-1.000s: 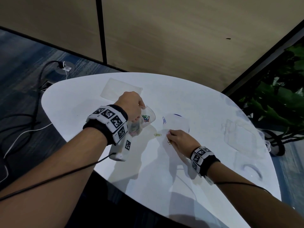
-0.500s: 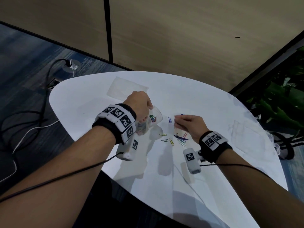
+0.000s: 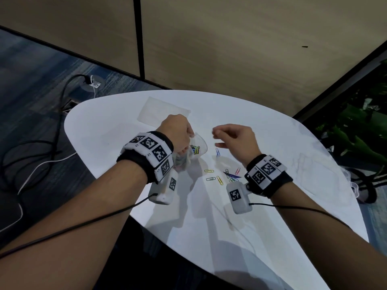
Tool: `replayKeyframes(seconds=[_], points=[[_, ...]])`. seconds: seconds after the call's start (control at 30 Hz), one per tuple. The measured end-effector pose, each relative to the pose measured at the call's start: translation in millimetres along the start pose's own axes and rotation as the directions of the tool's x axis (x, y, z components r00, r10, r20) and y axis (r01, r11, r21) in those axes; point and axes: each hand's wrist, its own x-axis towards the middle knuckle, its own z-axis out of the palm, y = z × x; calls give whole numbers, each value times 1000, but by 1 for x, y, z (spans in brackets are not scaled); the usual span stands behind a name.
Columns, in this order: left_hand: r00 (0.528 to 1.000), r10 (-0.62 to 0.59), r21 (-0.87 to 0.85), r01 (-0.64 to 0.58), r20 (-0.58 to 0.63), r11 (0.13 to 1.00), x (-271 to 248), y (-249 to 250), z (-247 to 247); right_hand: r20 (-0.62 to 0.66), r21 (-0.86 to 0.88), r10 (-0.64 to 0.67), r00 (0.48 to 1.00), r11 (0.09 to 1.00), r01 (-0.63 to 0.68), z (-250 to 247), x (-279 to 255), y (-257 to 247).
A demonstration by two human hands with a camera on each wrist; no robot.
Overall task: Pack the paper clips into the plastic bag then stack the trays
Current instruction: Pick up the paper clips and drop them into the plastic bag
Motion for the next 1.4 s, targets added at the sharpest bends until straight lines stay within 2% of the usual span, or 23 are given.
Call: replayKeyframes(seconds=[0.03,0.1,0.17,0.23,0.3,0.37,0.5,0.57,0.6,0.67,0.7,0.77,0.8,0.93,1.03,1.1,1.13,1.17,1.2,1.3,1.37,1.4], points=[[1000,2,3,-2,1,1000,0,0,-1,-30,-171,-5,1000,985,0,-7,4,11],[1000,9,16,-9,4,1000,-1,0,-2,44,-552,24,999,834,4,-12,7,38],[1000,16,25,-16,1,1000,-3,1,-3,193,-692,129,973,721,42,-3,2,64],[1000,20,30,-20,-9,999,-3,1,-3,374,-754,156,914,626,201,10,-11,84],[1000,22,32,-22,-8,999,-3,0,-3,527,-772,99,844,472,426,14,-30,99],[1000,20,39,-20,6,999,-3,1,-4,628,-735,16,778,342,586,3,-49,107],[1000,11,39,-11,13,999,-4,2,-5,713,-634,-134,688,295,715,-26,-67,106],[1000,6,43,-7,17,999,-5,1,-5,694,-644,-205,690,253,722,-36,-64,103],[1000,4,45,-5,17,999,-6,0,-5,643,-686,-201,739,279,672,-38,-62,95],[1000,6,50,-7,14,999,-6,0,-6,484,-775,-140,864,390,497,-36,-49,84],[1000,8,53,-9,13,999,-6,0,-6,422,-808,-104,901,409,425,-33,-37,82],[1000,6,58,-7,18,998,-6,0,-7,362,-832,23,932,459,312,-21,-14,76],[1000,3,57,-4,21,998,-6,1,-7,360,-830,60,931,476,290,-14,-6,78],[999,-1,54,-1,39,999,-6,4,-7,494,-810,92,865,410,419,-5,-12,85],[998,5,68,-9,55,998,-8,6,-5,515,-778,30,856,436,453,-25,-35,85],[998,11,76,-16,57,997,-9,7,-5,437,-771,-29,899,502,391,-46,-43,94],[998,14,82,-19,56,996,-10,7,-5,347,-778,-45,937,544,315,-55,-44,99],[998,17,89,-22,55,996,-10,7,-6,253,-790,-29,967,571,224,-63,-44,104],[998,18,94,-23,56,995,-10,7,-6,198,-805,40,979,576,139,-65,-46,106],[998,2,81,-7,58,997,-9,6,-6,193,-840,242,951,542,33,-43,-58,112],[998,-9,74,4,60,997,-9,6,-6,163,-834,258,952,552,-7,-21,-74,117],[998,-7,74,2,64,997,-9,6,-6,173,-840,223,959,543,25,-12,-81,121]])
